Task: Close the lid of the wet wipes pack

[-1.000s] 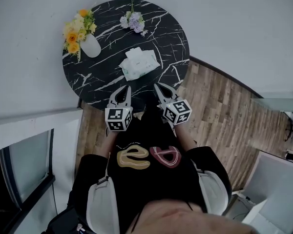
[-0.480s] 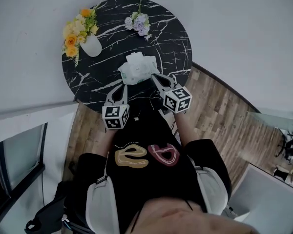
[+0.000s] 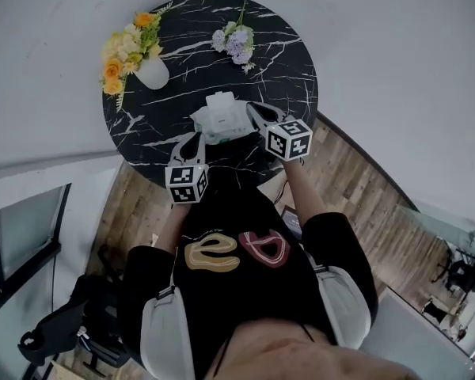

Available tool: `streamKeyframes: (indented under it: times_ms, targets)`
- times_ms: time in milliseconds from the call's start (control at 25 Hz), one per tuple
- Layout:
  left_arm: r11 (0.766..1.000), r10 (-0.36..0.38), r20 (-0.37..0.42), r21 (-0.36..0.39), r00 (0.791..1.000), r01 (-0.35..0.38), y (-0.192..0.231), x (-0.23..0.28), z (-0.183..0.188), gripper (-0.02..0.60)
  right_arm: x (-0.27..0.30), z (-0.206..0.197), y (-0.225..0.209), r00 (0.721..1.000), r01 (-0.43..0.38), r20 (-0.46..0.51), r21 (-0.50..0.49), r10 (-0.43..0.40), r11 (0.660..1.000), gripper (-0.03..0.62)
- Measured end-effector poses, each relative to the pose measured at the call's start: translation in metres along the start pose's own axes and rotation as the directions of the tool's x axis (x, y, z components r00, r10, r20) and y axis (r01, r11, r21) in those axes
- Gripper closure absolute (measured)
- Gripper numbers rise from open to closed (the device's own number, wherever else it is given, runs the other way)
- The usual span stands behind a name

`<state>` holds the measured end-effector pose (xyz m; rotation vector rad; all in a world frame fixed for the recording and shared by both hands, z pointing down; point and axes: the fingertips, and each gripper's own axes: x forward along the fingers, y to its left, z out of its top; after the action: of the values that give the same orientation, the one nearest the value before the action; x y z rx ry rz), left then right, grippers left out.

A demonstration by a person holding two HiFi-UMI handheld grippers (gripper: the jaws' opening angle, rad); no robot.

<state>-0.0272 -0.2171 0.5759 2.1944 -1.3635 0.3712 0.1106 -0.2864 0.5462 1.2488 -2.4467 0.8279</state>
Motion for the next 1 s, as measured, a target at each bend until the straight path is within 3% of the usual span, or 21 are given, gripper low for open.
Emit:
streamKeyframes:
  times_ms: [120, 440, 600, 1000]
  targets:
    - [1.0, 0.028, -0.005, -0.01, 1.0, -0.028, 0.004, 0.004, 0.0, 0.561, 0.019, 0.004, -0.014, 0.999, 0.0, -0.048, -0.012, 0.0, 1.0, 0.582]
    - [0.994, 0.096, -0.037, -0.051, 0.995, -0.098, 0.012, 0.012, -0.008, 0.561, 0.069, 0.005, -0.043, 0.981, -0.055, -0.182, 0.081, 0.069, 0.995, 0.58]
    - [0.991, 0.114, -0.055, -0.069, 0.992, -0.118, 0.016, 0.018, -0.011, 0.562, 0.09, -0.004, -0.044, 0.956, -0.105, -0.266, 0.08, 0.123, 0.991, 0.58]
    - [0.979, 0.156, -0.098, -0.113, 0.983, -0.167, 0.026, 0.032, -0.021, 0.562, 0.119, -0.034, -0.048, 0.879, -0.19, -0.394, 0.226, 0.268, 0.956, 0.579]
